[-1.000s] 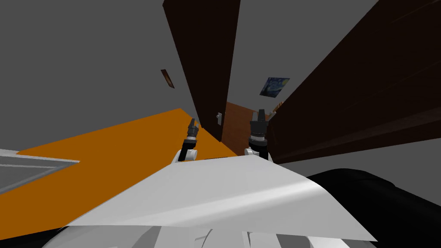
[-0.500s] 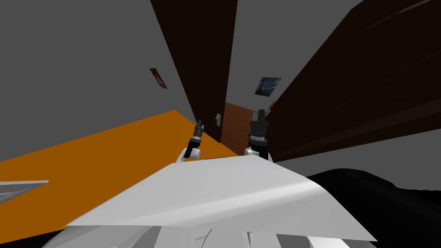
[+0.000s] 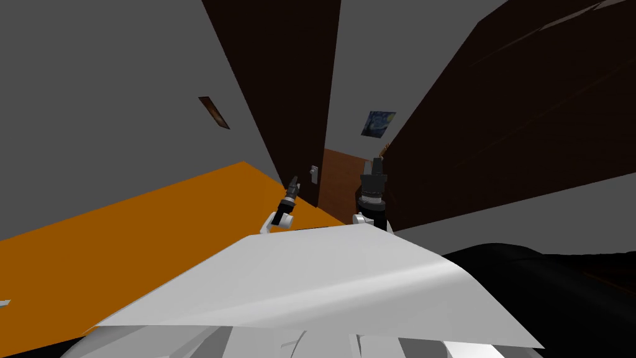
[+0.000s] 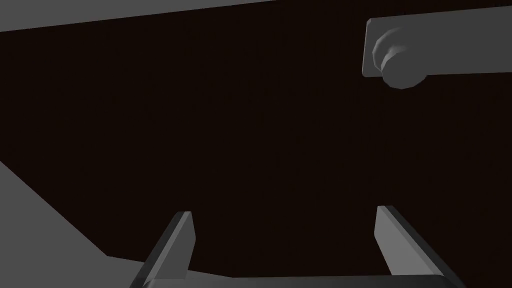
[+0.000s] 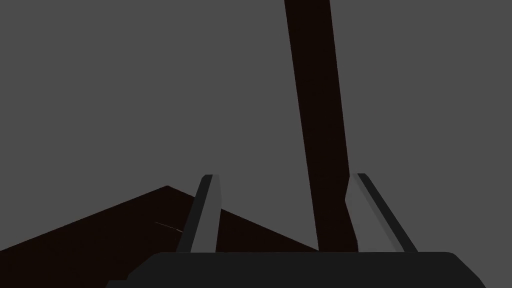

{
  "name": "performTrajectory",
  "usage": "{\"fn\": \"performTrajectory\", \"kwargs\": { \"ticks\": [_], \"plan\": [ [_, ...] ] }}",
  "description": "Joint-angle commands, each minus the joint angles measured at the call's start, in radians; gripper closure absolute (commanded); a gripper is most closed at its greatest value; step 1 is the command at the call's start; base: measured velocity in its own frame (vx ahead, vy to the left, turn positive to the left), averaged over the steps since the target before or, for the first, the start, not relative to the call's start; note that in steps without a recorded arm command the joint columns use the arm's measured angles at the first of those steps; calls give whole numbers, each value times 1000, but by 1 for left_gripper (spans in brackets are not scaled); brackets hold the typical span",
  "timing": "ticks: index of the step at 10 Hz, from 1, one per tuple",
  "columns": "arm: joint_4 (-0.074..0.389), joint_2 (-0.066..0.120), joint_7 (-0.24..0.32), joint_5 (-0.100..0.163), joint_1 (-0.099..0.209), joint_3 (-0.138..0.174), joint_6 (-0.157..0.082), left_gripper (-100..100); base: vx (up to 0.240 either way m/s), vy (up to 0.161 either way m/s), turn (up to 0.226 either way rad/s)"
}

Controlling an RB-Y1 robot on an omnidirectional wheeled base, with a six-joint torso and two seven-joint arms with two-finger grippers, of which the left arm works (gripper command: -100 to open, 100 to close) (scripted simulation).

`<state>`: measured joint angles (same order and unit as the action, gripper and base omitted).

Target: Push the door open

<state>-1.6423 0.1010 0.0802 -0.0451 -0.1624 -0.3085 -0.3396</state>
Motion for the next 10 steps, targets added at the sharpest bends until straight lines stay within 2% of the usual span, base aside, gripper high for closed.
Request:
{"fn": "performTrajectory", "kwargs": {
  "ticks": [1,6,8,10],
  "plan": [
    [47,9,13,3,26,-17,3,-100,70,84,-154],
    [154,18,38,5,85,-74,24,-100,71,89,-121],
    [222,24,55,7,123,-110,38,-100,112,136,-206],
    [262,27,64,8,145,-131,46,-100,81,138,-133]
  ]
}}
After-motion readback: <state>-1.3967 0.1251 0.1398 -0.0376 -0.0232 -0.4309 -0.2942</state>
